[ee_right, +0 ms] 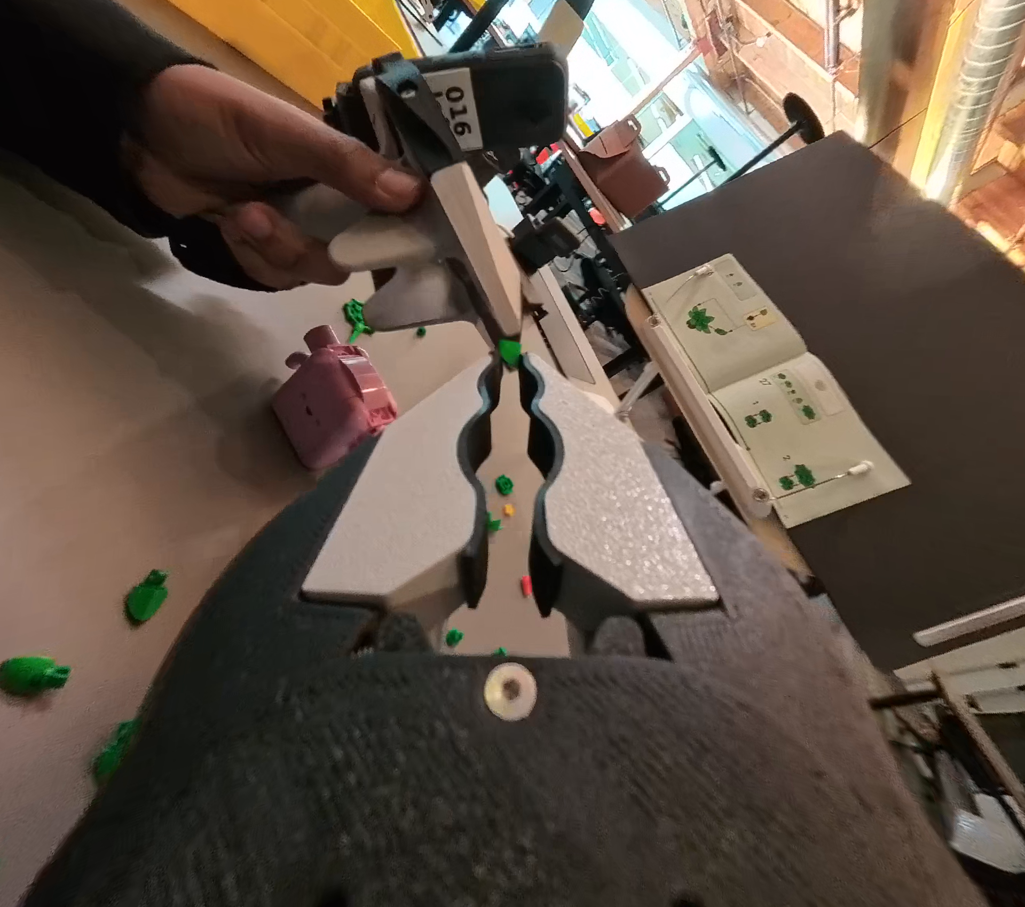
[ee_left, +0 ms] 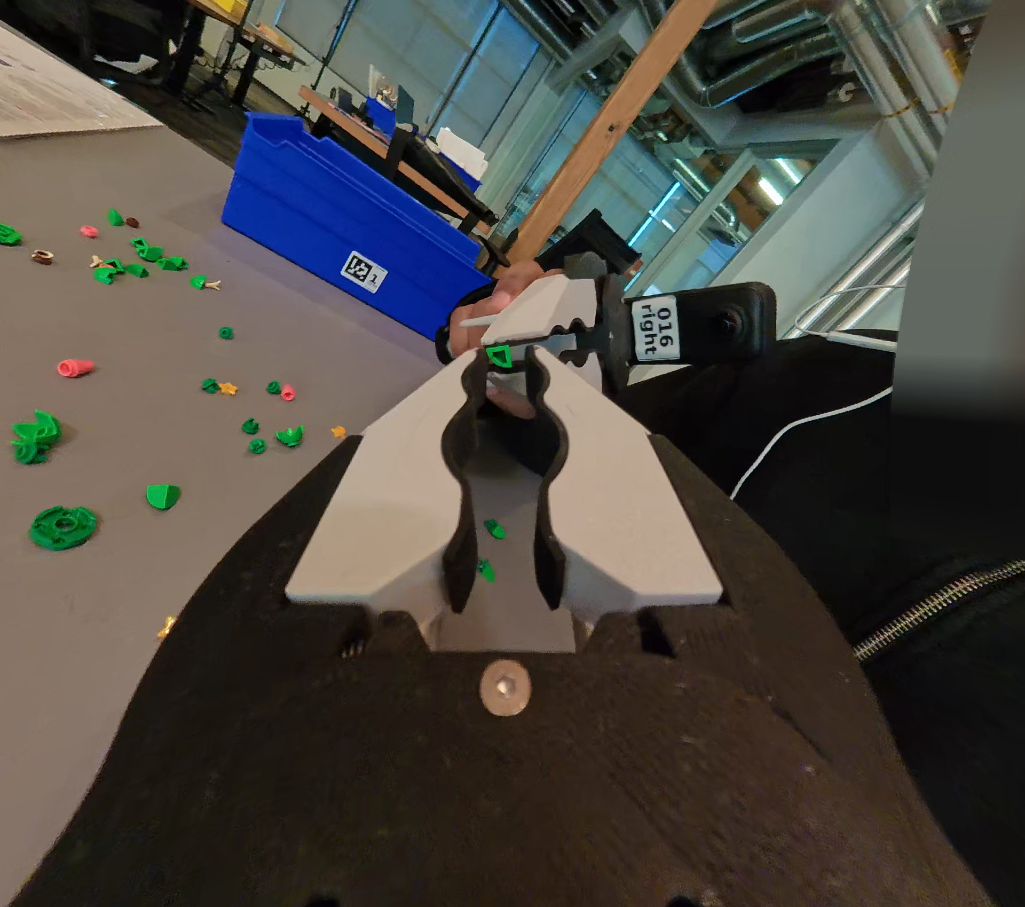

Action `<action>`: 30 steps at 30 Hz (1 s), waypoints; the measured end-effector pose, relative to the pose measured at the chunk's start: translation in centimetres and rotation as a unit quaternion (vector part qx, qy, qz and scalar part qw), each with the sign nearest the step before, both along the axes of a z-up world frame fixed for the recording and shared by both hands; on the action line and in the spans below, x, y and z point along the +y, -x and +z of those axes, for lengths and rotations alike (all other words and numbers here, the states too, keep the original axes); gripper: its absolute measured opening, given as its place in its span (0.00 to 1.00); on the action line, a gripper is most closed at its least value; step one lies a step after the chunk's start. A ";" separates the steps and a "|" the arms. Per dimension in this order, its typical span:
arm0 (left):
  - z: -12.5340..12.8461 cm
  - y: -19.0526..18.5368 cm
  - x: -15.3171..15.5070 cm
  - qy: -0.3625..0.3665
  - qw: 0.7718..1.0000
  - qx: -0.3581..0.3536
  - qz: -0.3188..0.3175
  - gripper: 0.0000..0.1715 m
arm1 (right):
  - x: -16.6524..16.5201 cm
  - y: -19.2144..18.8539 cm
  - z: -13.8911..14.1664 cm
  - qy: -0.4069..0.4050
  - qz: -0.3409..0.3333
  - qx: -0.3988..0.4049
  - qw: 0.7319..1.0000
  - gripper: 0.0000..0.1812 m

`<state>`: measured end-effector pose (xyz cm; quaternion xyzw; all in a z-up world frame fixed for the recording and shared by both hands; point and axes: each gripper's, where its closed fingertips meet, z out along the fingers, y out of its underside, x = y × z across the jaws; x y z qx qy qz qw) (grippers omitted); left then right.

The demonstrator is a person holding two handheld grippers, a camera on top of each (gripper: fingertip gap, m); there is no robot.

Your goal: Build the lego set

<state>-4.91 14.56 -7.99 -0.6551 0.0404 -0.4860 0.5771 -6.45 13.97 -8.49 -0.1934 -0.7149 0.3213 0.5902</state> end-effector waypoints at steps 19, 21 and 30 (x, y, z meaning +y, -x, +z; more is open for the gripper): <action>3.9 12.7 -3.5 -0.047 0.976 0.065 0.202 0.17 | -1.0 -1.6 2.3 0.105 0.079 0.002 0.991 0.02; 2.7 14.7 -4.3 -0.020 0.969 0.103 0.225 0.17 | -0.9 -1.3 1.7 0.106 0.078 -0.006 0.991 0.02; -7.2 21.3 -7.2 0.194 0.911 0.258 0.256 0.13 | -0.1 -0.5 0.3 0.118 0.069 -0.028 0.990 0.02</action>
